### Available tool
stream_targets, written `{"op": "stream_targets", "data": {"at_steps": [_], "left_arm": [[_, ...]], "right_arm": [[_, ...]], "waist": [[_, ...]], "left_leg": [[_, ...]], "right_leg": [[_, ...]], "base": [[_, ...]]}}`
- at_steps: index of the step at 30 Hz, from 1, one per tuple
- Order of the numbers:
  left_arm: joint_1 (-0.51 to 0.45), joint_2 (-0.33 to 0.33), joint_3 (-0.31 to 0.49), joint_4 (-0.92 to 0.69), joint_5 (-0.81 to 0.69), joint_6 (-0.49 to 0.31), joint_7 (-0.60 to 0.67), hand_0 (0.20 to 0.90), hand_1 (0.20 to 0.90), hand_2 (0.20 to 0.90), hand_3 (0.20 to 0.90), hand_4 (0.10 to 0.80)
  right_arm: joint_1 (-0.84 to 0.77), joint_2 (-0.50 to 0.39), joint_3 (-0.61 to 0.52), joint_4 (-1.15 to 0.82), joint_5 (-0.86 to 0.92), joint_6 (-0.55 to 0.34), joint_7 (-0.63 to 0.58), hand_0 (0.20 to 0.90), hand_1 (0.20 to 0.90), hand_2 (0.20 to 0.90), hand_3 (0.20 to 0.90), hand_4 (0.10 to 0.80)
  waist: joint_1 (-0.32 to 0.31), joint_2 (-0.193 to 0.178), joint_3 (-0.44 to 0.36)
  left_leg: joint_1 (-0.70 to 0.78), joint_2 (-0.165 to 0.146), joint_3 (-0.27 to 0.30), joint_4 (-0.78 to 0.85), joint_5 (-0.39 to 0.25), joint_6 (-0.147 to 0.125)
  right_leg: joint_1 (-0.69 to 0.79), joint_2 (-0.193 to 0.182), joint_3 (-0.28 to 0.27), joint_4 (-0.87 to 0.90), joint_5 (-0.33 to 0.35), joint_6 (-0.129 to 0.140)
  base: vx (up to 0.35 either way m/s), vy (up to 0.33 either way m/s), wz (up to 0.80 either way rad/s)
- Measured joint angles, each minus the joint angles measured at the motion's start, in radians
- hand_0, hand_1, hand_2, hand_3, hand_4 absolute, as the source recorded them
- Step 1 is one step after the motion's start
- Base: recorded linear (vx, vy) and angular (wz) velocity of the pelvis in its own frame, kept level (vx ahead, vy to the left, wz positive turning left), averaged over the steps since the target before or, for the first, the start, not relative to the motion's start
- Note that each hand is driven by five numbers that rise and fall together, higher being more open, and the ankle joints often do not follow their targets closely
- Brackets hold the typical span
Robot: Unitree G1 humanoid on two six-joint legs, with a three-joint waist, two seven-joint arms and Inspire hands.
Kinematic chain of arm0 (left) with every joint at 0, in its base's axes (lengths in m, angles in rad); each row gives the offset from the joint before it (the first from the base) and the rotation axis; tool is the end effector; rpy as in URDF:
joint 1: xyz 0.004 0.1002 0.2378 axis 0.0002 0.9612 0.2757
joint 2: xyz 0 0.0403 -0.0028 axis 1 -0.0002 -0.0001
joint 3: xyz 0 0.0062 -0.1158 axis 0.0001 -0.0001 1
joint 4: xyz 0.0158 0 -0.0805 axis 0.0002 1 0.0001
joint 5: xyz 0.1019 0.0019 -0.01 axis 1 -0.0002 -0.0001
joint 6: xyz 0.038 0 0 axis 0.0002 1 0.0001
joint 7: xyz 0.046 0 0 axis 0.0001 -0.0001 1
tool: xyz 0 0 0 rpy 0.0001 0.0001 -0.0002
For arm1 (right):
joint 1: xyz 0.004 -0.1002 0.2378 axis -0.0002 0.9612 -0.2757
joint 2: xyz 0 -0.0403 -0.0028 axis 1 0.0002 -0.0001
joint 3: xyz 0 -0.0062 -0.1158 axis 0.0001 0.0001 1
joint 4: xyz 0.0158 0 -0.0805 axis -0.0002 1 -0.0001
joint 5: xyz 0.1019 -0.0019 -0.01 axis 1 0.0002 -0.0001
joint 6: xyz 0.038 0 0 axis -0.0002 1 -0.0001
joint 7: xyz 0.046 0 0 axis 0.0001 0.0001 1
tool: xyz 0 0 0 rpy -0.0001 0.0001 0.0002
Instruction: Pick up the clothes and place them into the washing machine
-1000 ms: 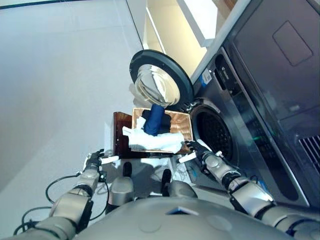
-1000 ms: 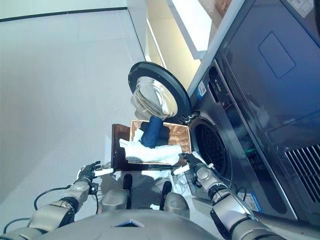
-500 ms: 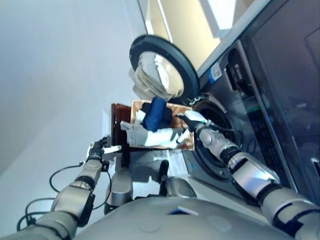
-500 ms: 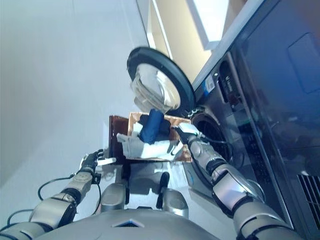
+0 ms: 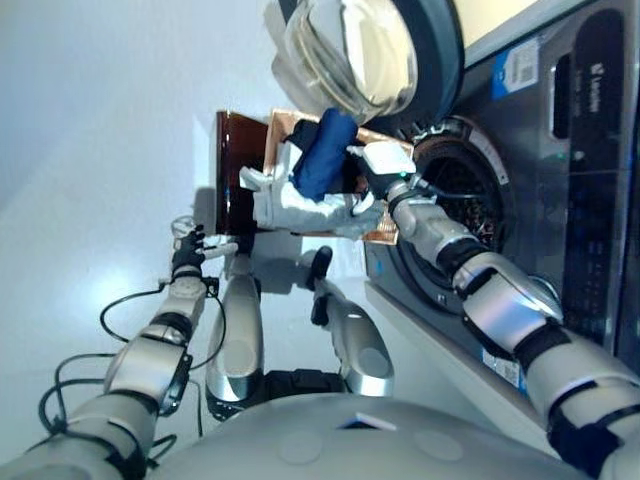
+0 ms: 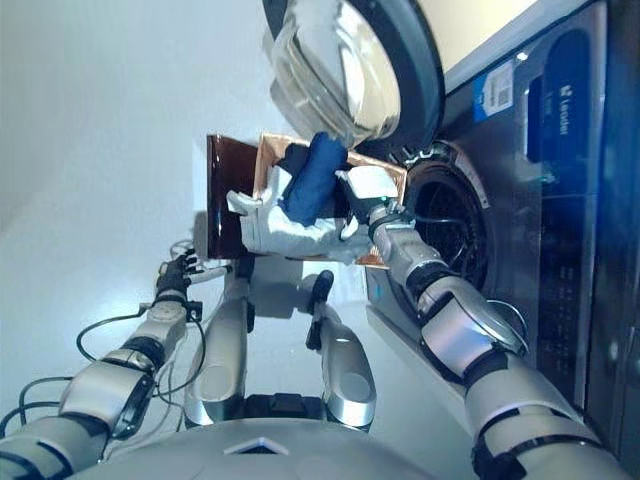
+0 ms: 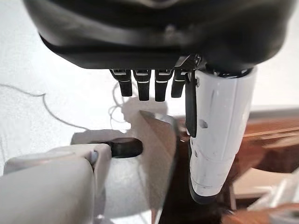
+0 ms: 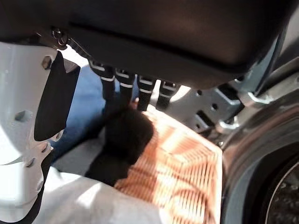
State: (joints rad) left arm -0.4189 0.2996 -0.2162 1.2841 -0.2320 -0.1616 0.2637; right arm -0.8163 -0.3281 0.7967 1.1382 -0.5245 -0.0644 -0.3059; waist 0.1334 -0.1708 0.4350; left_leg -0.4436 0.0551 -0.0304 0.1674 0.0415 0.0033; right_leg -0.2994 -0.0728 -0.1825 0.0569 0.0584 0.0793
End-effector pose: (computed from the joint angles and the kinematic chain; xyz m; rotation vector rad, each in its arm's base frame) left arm 0.2213 0.2305 -0.0668 0.3228 0.6756 0.3234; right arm 0.3258 -0.1607 0.0277 -1.4590 0.0169 0.2778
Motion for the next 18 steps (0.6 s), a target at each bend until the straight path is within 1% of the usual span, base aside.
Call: {"op": "stream_targets", "data": {"at_steps": [1, 4, 7, 13, 14, 15, 17, 18], "left_arm": [[0.000, 0.000, -0.001, 0.000, 0.000, 0.000, 0.000, 0.900, 0.900, 0.900, 0.900, 0.800], [-0.007, 0.005, -0.002, 0.000, -0.002, 0.000, 0.011, 0.900, 0.900, 0.900, 0.900, 0.800], [-0.018, 0.007, -0.002, 0.000, -0.004, 0.000, 0.018, 0.900, 0.900, 0.900, 0.900, 0.800], [-0.021, 0.011, 0.002, -0.001, -0.003, 0.000, 0.020, 0.900, 0.900, 0.900, 0.900, 0.800], [-0.022, 0.011, 0.003, -0.003, -0.003, 0.000, 0.020, 0.900, 0.900, 0.900, 0.900, 0.800], [-0.016, 0.018, 0.008, -0.012, -0.004, 0.000, 0.023, 0.900, 0.900, 0.900, 0.900, 0.800], [-0.003, 0.028, 0.007, -0.013, -0.003, 0.000, 0.024, 0.900, 0.900, 0.900, 0.900, 0.800], [0.002, 0.036, 0.008, -0.020, -0.003, 0.000, 0.025, 0.900, 0.900, 0.900, 0.900, 0.800]], "right_arm": [[-0.003, 0.002, -0.001, 0.006, 0.000, -0.001, -0.006, 0.900, 0.900, 0.900, 0.900, 0.800], [-0.019, 0.028, -0.001, 0.024, 0.001, 0.005, -0.023, 0.900, 0.900, 0.900, 0.900, 0.800], [-0.022, 0.037, 0.000, 0.006, 0.003, 0.016, -0.025, 0.900, 0.900, 0.900, 0.900, 0.800], [-0.017, 0.036, 0.008, -0.104, 0.014, 0.019, -0.020, 0.900, 0.900, 0.900, 0.900, 0.800], [-0.016, 0.035, 0.010, -0.133, 0.026, 0.021, -0.016, 0.900, 0.900, 0.900, 0.900, 0.800], [0.006, 0.026, 0.011, -0.208, 0.033, 0.014, -0.015, 0.900, 0.900, 0.900, 0.900, 0.800], [0.015, 0.037, 0.022, -0.230, 0.032, -0.007, -0.016, 0.900, 0.900, 0.900, 0.900, 0.800], [0.036, 0.044, 0.027, -0.258, 0.032, -0.017, -0.015, 0.900, 0.900, 0.900, 0.900, 0.800]], "waist": [[0.003, 0.000, 0.000], [0.003, 0.000, 0.001], [-0.001, -0.002, 0.000], [-0.011, -0.007, -0.003], [-0.012, -0.011, -0.006], [-0.014, -0.022, -0.013], [-0.017, -0.042, -0.028], [-0.017, -0.062, -0.041]], "left_leg": [[-0.003, 0.000, 0.000, 0.006, -0.003, 0.001], [-0.045, 0.002, -0.009, 0.066, -0.032, -0.004], [-0.075, 0.003, -0.030, 0.102, -0.043, -0.006], [-0.088, 0.004, -0.034, 0.135, -0.052, -0.003], [-0.088, 0.004, -0.033, 0.140, -0.055, -0.003], [-0.091, 0.005, -0.034, 0.145, -0.058, -0.003], [-0.089, 0.005, -0.034, 0.146, -0.059, -0.003], [-0.090, 0.005, -0.034, 0.146, -0.059, -0.003]], "right_leg": [[-0.004, 0.000, 0.000, 0.005, -0.001, -0.001], [-0.035, 0.001, -0.005, 0.055, -0.031, 0.002], [-0.055, 0.003, -0.019, 0.089, -0.040, -0.002], [-0.059, 0.003, -0.021, 0.103, -0.044, -0.001], [-0.058, 0.004, -0.021, 0.106, -0.044, 0.000], [-0.059, 0.004, -0.021, 0.109, -0.045, 0.000], [-0.059, 0.004, -0.021, 0.109, -0.045, 0.000], [-0.059, 0.004, -0.021, 0.111, -0.045, 0.000]], "base": [[0.000, 0.000, 0.00], [0.007, -0.006, 0.04], [0.022, -0.026, 0.12], [0.004, -0.004, 0.01], [0.000, 0.000, 0.00], [0.000, 0.000, 0.00], [-0.002, -0.006, -0.02], [-0.014, -0.024, 0.03]]}}
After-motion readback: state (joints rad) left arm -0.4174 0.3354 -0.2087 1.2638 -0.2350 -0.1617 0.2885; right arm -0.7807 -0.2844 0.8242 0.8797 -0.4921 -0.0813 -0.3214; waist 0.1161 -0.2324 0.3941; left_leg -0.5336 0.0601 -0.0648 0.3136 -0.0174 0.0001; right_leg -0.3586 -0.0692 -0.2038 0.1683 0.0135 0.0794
